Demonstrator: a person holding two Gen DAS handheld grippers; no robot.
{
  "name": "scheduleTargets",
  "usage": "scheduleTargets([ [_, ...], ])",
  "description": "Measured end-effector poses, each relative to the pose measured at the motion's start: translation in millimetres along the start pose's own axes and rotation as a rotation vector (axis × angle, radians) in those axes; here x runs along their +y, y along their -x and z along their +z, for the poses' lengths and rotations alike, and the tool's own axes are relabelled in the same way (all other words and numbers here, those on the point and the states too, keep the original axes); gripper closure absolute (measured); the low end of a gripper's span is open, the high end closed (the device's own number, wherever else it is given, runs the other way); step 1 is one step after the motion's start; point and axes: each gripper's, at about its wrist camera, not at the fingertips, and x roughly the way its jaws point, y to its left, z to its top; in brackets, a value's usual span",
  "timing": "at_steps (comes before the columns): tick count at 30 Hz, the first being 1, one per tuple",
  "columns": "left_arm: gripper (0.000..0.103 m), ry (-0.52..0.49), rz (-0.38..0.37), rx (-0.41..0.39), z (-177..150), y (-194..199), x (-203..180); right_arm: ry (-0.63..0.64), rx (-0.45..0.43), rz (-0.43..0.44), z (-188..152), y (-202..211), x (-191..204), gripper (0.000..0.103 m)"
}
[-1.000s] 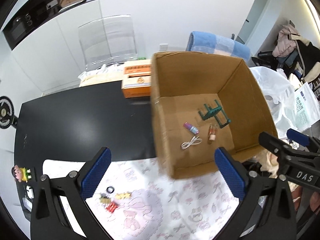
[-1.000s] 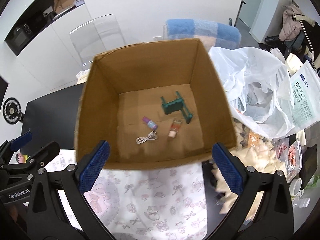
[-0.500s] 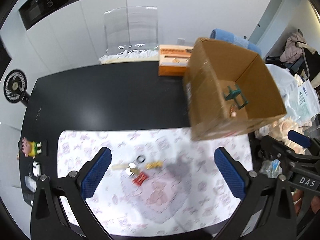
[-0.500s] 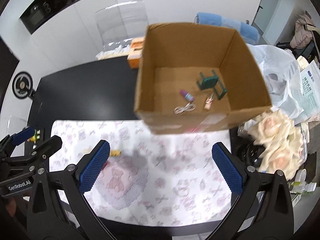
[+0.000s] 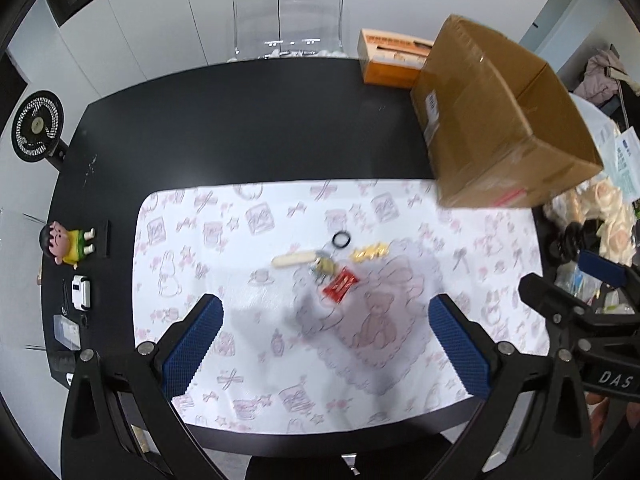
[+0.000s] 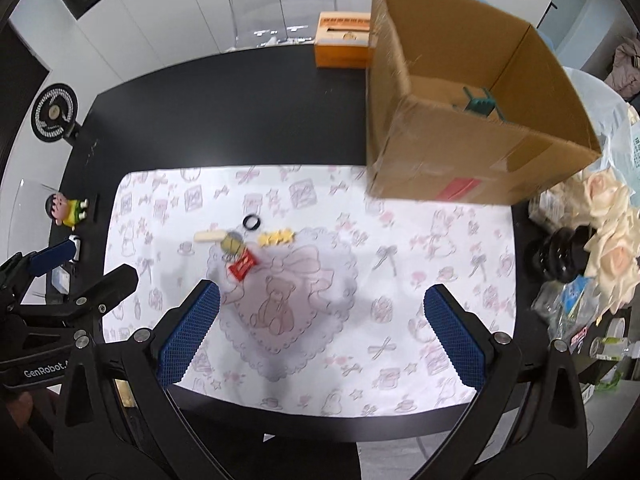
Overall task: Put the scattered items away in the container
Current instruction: 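Move both open tools back from the box over the mat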
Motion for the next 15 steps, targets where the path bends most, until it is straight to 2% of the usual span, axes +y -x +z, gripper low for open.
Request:
scheduleTargets([
  [15, 0.001, -0.015, 0.001, 0.071, -28, -32, 27, -0.002, 0.077, -0.005, -28, -41, 29, 0.000],
])
